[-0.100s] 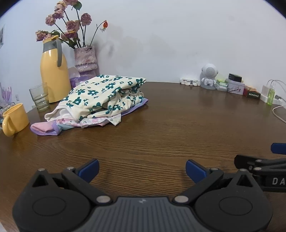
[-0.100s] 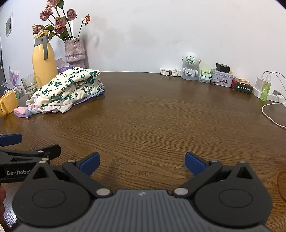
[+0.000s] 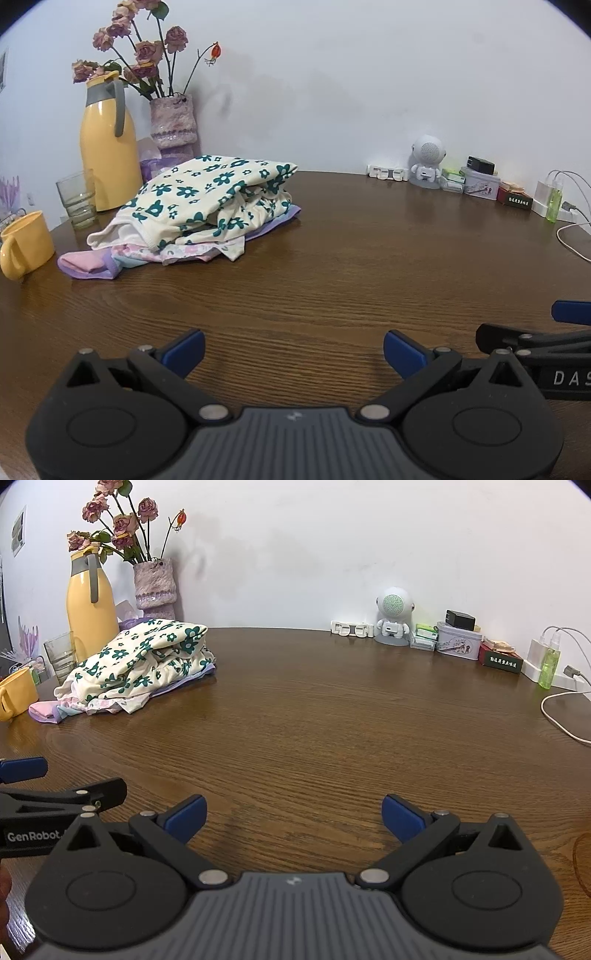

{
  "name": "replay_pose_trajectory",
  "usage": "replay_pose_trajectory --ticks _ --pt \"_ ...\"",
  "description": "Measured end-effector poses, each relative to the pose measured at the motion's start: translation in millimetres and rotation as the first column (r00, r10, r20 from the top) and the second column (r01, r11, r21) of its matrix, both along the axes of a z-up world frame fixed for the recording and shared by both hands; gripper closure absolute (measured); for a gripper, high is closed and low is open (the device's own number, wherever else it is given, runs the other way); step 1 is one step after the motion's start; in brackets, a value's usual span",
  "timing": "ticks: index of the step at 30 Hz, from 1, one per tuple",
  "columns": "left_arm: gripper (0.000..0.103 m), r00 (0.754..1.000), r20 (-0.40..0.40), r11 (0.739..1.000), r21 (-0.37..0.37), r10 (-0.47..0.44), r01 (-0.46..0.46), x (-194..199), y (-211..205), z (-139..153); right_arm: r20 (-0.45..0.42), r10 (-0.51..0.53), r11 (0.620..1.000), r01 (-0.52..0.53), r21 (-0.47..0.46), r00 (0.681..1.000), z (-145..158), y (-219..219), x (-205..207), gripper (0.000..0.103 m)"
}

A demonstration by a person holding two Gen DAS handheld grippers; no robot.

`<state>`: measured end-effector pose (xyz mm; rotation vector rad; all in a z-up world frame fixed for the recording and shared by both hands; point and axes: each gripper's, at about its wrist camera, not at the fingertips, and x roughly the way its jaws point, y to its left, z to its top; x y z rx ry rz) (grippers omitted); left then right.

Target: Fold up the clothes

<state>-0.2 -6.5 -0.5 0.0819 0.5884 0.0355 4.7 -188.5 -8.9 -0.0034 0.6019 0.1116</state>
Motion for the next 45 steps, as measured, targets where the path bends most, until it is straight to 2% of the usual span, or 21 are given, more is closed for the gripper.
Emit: replay_pose_trajectory --ticks 2,8,45 --pt "0.000 1.000 0.001 1.000 0.004 0.004 -0.004 -0.2 -2.4 -0.3 0.004 0.001 1.000 -0.001 0.005 1.000 0.5 0.3 0.2 0.000" --pt "0.000 1.000 -0.010 0.999 -0.052 -0.009 0.009 -0.6 6.4 -1.2 0.004 0.003 1.000 -0.003 0.007 1.000 -0.5 -1.0 -1.0 0.000" --pt "0.000 1.000 -0.006 0.999 -0.045 0.007 -0.007 -3.4 9.6 0.4 0.000 0.008 1.000 -0.008 0.012 1.000 0.1 1.3 0.4 0.000"
